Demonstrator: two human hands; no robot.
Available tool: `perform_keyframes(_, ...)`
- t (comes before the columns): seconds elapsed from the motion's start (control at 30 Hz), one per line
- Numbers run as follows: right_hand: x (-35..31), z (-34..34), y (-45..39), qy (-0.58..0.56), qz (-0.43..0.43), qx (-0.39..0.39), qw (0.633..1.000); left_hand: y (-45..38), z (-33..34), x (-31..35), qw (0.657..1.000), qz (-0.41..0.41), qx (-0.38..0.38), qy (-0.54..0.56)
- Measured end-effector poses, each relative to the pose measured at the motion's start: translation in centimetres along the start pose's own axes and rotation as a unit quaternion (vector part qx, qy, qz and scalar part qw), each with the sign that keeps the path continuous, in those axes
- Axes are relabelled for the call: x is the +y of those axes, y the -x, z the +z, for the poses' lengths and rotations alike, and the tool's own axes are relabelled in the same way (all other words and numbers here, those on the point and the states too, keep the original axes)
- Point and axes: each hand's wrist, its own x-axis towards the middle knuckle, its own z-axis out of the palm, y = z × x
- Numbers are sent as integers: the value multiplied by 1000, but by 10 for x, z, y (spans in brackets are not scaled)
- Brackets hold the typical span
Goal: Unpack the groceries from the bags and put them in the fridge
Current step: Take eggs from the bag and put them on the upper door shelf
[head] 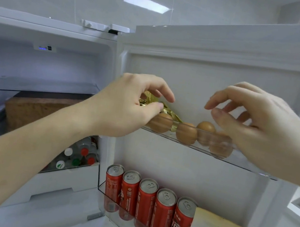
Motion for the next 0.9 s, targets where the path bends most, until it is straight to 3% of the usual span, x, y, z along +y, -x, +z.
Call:
perform_keyframes(0.1,-23,14,24,-23,-84,55,995,33,-13,-1,999,28,45,-11)
perform_keyframes(0.17,-41,31,40,-46,-123,41,991,59,-20,-8,997,27,65,-35)
perform_keyframes(0.33,-79,93,56,-135,-129,-92,978,137,-32,-39,989,-57,95,-102)
perform_keyframes(0.5,-124,167,66,-187,-126,-206,952,226,-32,-70,960,-216,128,-123)
perform_keyframes(0.63,-164,222,82,-229,-133,-314,912,298,-28,-81,927,-322,152,-118)
perform_keyframes(0.9,-225,298,102,-326,-207,-436,813,419,-33,-52,837,-474,174,-211)
